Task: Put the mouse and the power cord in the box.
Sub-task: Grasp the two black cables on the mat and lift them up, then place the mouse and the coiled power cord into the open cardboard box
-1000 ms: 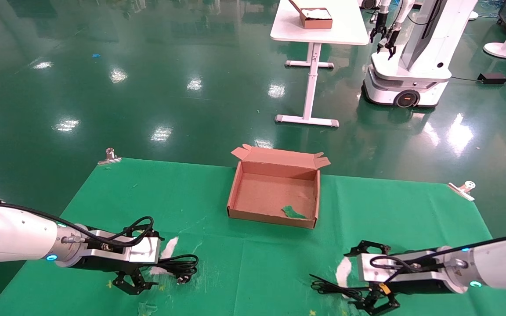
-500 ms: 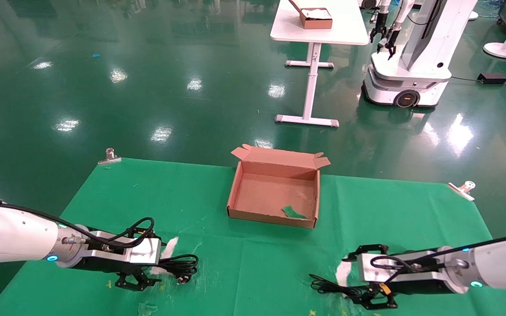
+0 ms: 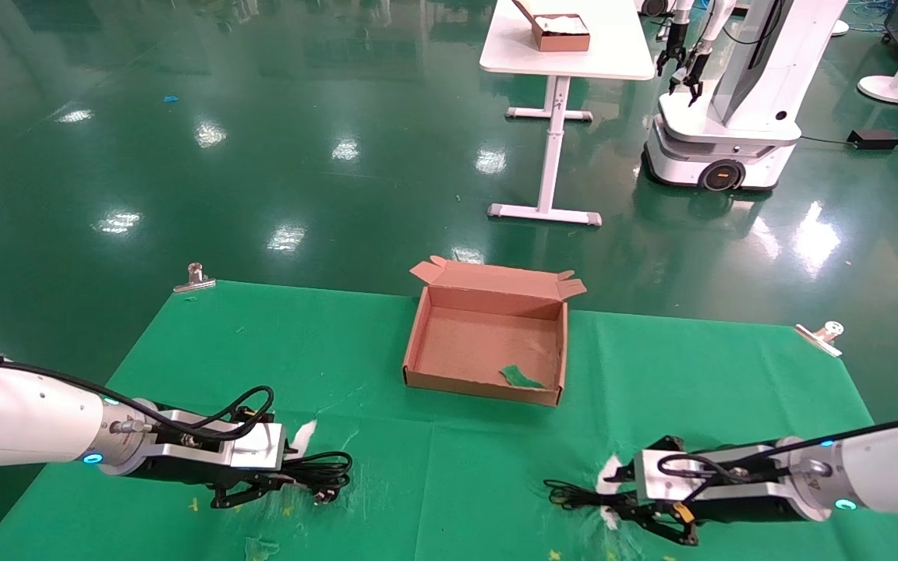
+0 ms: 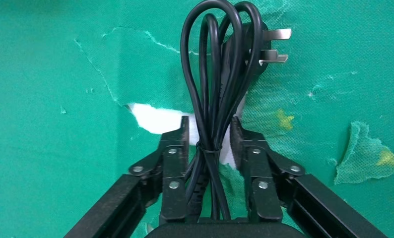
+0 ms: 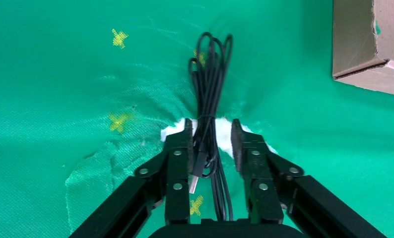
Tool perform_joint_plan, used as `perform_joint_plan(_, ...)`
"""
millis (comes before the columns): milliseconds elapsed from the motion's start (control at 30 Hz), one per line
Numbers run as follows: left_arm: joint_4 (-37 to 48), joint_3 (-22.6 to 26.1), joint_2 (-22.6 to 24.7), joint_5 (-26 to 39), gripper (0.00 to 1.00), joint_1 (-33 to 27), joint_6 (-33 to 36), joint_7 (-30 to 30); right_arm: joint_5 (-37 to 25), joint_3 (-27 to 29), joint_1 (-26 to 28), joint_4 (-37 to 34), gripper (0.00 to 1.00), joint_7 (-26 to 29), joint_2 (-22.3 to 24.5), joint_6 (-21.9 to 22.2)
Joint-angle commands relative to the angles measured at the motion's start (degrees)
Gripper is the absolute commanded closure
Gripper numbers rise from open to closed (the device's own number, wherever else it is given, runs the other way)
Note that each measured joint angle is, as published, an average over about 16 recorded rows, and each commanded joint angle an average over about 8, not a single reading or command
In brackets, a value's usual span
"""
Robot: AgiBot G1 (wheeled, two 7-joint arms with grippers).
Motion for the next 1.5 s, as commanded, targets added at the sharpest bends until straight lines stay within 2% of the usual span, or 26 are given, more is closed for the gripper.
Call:
perform_joint_plan(33, 0.0, 0.0, 0.0, 0.0, 1.0, 0.0, 0.0, 0.0, 0.0, 0.0, 0.0, 0.0, 1.0, 0.0, 0.0, 0.0)
perform_joint_plan(567, 0.6, -0.5, -0.6, -0.7, 1.0, -0.3, 1.1, -1.0, 0.7, 0.5, 0.4, 0.2, 1.0, 0.2, 0.4, -0.8)
perform_joint_plan(900, 6.4, -7.2, -5.0, -10.3, 1.0, -3.2, 12.1, -9.1, 6.4, 4.4, 4.9, 0.4, 1.0, 3.3, 6.2, -6.0)
perform_joint_plan(1100, 11.0, -11.4, -4.0, -16.2, 1.0, -5.8, 15.6, -14.0, 8.1, 5.8, 10.8, 3.2, 1.0, 6.2, 8.6, -5.7)
perform_joint_plan(1267, 13.7, -13.5, -0.4, -19.5, 1.0, -10.9, 11.6, -16.3, 8.4, 6.1, 14.9, 6.1, 1.0, 8.7, 5.4, -2.7)
perform_joint_plan(1500, 14.9, -14.6, 3.3, -22.2, 1.0, -18.0, 3.6, -17.2, 9.7, 7.0, 14.4, 4.7, 1.0, 8.5, -5.7, 5.8)
